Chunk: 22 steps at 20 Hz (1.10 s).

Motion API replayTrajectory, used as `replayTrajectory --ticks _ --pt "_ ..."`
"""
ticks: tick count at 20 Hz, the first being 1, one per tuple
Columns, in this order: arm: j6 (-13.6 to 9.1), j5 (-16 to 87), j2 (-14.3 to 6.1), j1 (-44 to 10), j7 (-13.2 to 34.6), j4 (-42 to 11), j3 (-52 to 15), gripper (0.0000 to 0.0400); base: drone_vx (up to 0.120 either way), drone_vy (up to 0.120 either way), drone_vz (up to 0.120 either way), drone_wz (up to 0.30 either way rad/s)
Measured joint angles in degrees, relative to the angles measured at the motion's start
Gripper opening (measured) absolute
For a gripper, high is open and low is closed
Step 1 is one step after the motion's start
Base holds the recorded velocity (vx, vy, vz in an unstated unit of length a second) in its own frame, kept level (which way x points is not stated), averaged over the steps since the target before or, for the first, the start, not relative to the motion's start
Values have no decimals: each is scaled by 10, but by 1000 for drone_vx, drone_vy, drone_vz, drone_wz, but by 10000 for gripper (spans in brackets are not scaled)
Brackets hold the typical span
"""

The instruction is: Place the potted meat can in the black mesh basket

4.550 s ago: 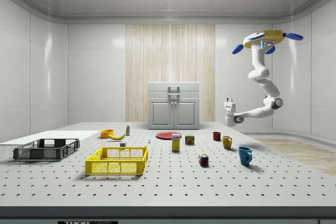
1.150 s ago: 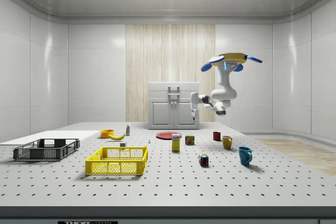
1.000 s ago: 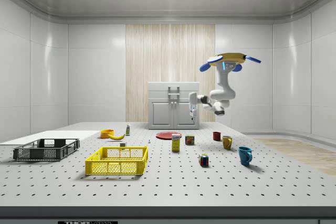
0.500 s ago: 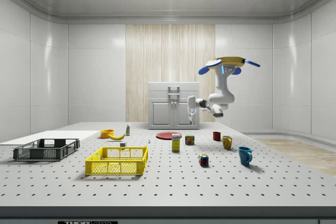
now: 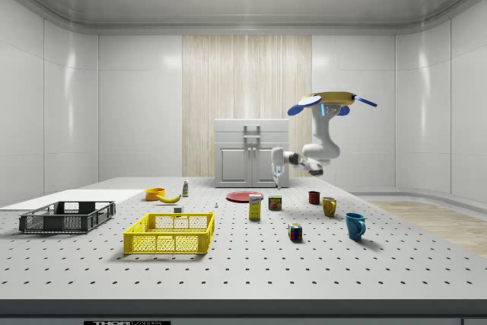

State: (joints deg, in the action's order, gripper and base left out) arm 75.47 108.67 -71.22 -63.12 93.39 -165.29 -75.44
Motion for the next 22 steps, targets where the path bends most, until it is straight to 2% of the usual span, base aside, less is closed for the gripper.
replayTrajectory --ticks 2,7,22 --pt "5 -2 -5 -1 1 0 -1 400 100 0 -120 0" --pt "16 -8 -17 -5 5 1 -4 400 0 32 -112 0" --pt "69 28 -55 -8 -2 17 41 400 0 0 0 0"
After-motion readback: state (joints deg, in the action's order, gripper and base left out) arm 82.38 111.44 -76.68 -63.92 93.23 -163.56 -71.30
